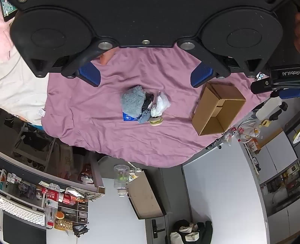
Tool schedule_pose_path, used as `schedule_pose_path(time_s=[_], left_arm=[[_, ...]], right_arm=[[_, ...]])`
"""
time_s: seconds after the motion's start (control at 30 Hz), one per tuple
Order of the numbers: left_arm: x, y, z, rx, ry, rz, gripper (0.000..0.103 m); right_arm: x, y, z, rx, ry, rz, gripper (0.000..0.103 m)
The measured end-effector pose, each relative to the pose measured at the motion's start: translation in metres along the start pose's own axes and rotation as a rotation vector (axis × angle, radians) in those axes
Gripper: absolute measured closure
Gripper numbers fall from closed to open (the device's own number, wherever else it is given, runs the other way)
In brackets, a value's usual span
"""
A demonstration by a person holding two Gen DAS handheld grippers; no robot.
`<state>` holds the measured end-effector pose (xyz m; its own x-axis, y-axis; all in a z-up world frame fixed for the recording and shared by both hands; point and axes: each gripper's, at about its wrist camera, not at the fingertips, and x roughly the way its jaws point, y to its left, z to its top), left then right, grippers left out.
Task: Organize soft objects
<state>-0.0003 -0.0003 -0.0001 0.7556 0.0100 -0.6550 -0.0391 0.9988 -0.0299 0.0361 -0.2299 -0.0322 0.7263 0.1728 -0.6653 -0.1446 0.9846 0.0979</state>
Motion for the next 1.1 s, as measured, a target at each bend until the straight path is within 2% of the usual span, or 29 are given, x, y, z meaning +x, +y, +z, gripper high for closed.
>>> schedule_pose_path(time_s=[1.1], left_arm=[[-0.0007, 0.0002, 0.0011, -0.005, 0.014, -0.016, 0.000]], right_arm=[[0.0002, 0.0010, -0.0002, -0.024, 0.005, -0.023, 0.000]])
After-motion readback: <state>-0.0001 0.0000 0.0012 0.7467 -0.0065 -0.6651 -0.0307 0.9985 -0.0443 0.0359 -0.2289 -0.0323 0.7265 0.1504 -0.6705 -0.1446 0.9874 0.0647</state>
